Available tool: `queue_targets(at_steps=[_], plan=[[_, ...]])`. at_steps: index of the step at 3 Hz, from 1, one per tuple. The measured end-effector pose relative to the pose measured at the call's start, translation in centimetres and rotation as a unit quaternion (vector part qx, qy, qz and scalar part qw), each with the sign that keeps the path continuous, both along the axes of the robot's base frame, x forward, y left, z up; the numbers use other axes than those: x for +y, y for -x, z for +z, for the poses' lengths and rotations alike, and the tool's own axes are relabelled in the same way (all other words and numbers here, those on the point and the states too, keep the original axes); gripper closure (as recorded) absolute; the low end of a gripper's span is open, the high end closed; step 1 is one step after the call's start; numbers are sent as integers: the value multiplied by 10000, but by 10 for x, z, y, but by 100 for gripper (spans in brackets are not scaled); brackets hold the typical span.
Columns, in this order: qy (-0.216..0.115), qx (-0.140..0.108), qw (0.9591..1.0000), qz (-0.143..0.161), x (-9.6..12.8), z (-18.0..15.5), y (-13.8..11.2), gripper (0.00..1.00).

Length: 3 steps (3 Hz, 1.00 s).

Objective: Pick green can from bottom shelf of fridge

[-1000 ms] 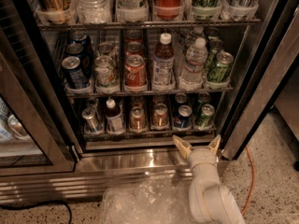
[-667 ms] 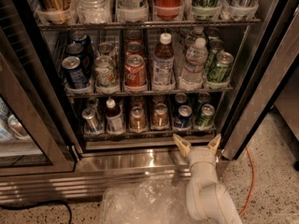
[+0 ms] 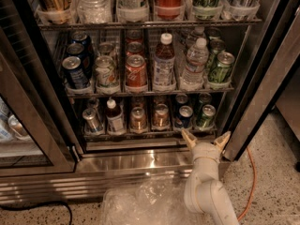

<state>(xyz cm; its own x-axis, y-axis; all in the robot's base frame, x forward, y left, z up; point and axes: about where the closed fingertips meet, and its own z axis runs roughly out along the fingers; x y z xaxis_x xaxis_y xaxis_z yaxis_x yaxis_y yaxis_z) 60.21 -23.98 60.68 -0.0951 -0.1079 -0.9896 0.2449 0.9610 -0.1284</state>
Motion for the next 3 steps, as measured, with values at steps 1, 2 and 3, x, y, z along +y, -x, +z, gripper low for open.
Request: queue_targets(at_steps=[1, 2, 3], plan=[[-1, 0, 10000, 0, 0, 0, 0, 16], [-3, 1, 10000, -2, 0, 0, -1, 8], [-148, 52, 9998, -99, -8, -6, -14, 1]])
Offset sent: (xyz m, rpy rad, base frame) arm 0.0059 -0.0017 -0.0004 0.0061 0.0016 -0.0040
